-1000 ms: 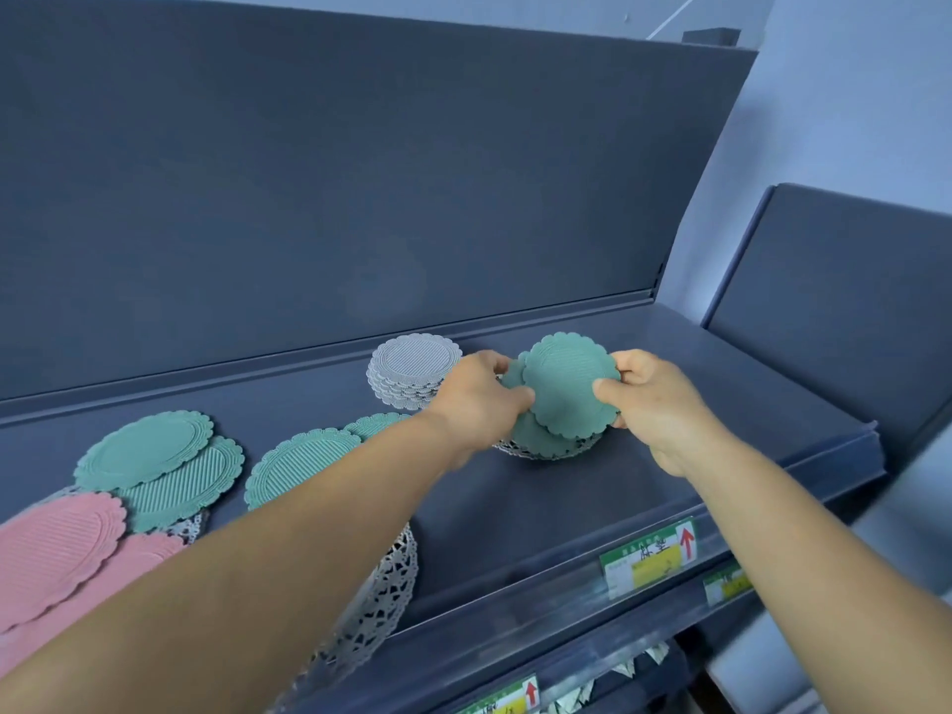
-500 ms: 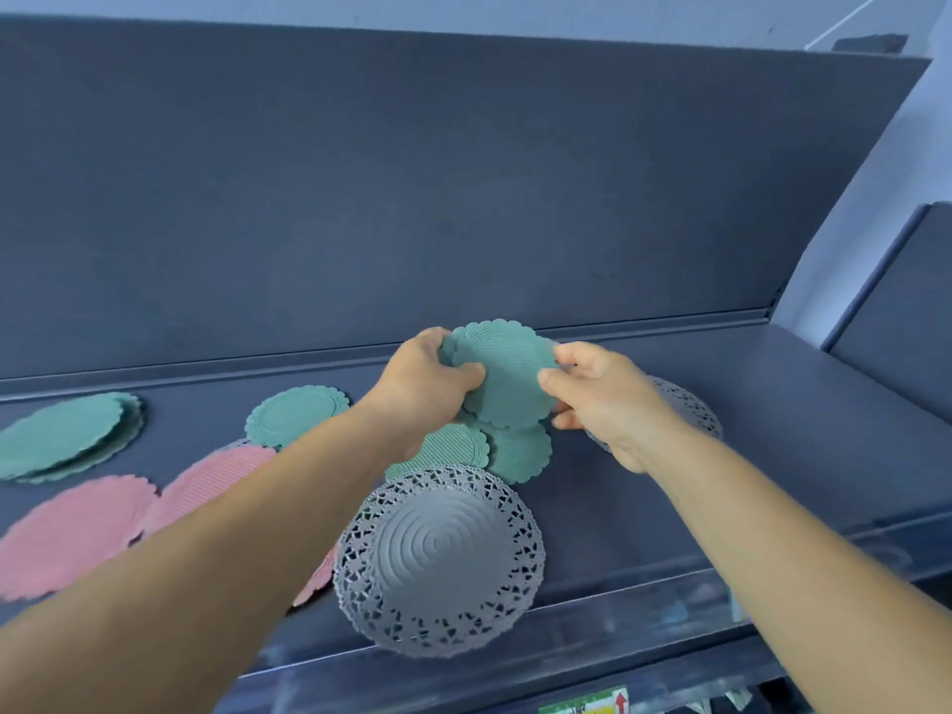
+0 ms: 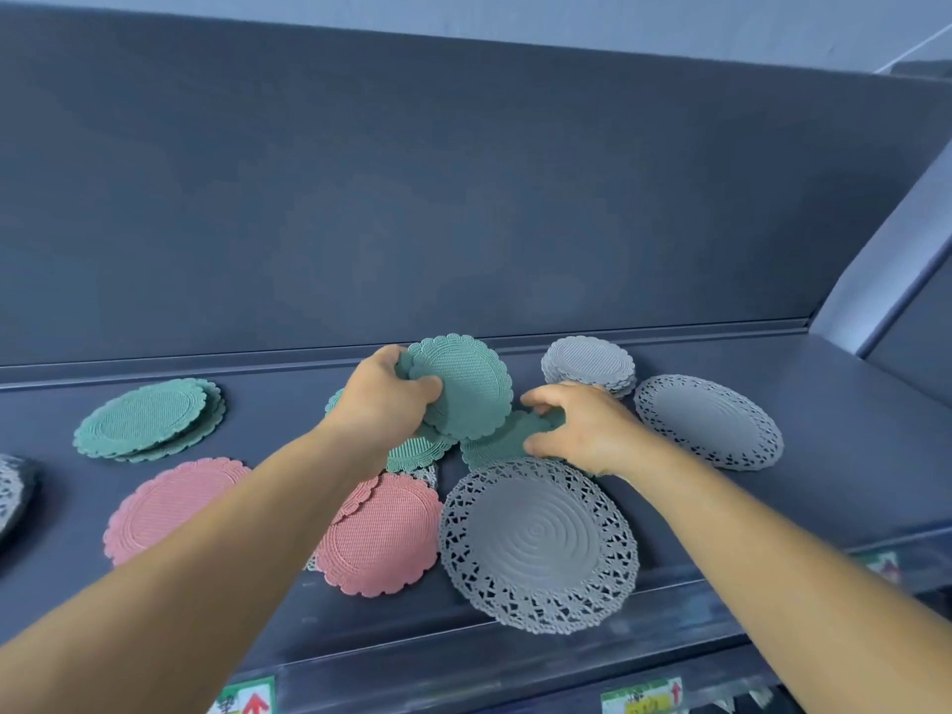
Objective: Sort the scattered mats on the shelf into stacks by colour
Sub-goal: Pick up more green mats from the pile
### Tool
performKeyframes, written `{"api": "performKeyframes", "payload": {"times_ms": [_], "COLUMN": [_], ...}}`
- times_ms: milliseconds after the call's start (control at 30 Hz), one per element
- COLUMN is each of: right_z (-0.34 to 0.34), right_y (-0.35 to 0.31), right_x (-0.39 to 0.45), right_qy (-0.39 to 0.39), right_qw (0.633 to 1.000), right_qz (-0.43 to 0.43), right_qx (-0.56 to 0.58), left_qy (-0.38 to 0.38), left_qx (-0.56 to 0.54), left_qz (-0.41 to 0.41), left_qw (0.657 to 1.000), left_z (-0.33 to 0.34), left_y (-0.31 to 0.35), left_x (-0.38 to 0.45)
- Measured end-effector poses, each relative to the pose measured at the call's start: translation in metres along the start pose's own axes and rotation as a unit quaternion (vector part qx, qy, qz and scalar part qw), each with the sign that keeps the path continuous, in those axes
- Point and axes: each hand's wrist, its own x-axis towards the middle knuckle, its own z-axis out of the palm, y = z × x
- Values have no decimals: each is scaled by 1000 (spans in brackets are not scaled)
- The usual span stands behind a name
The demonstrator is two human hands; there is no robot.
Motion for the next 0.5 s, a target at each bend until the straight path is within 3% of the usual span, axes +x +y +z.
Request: {"api": "performKeyframes", "payload": {"times_ms": [133,267,500], "right_z": [-2,-3,-12], "right_y": [-6,5,18], "right_x": [4,5,-11], "right_qy": [-13,49,70], "right_qw": [999,994,985], "right_qz": [25,81,157], "right_qx": [29,50,5], "left_qy": [-10,-11,-16], "left_qx": [1,8,9], "left_qz": [3,3,6], "left_qw": [1000,1000,1000], "left_z": [-1,0,5], "left_y": [-3,-5,-6], "left_x": [0,1,3]}}
